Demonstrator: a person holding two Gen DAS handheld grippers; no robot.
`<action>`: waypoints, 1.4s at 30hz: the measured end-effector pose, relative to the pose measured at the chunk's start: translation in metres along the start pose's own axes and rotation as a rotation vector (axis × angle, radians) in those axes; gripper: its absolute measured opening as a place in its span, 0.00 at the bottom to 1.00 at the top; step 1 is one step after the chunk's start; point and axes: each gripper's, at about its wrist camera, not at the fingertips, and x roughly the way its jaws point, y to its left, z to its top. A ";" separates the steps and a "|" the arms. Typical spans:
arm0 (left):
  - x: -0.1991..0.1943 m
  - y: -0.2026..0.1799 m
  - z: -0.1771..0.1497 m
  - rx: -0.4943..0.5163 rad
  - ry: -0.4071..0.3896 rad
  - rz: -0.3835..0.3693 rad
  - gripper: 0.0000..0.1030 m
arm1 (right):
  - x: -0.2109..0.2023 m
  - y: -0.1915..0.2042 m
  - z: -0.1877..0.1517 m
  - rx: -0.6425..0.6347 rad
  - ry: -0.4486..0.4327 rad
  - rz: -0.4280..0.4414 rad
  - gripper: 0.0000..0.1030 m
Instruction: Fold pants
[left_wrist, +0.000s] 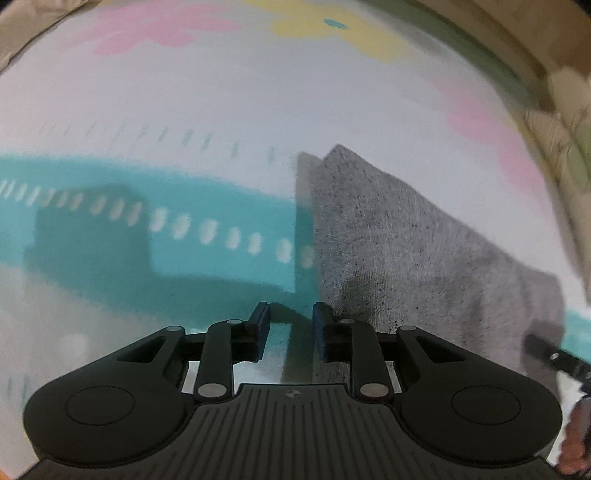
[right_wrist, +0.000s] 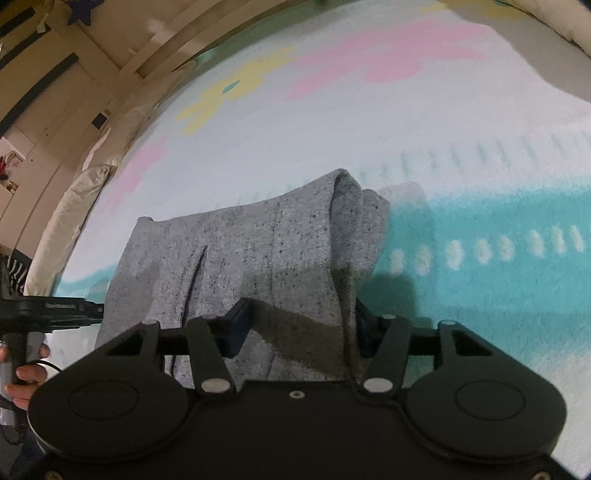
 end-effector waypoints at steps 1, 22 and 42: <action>-0.004 0.004 0.000 -0.018 -0.013 -0.003 0.24 | 0.001 0.001 0.001 -0.001 0.001 0.000 0.60; -0.024 -0.018 0.001 0.044 -0.039 -0.126 0.52 | 0.006 0.006 0.000 -0.011 0.006 -0.008 0.62; 0.035 -0.080 -0.005 0.156 0.039 -0.025 1.00 | 0.009 0.003 -0.003 -0.035 -0.009 0.014 0.67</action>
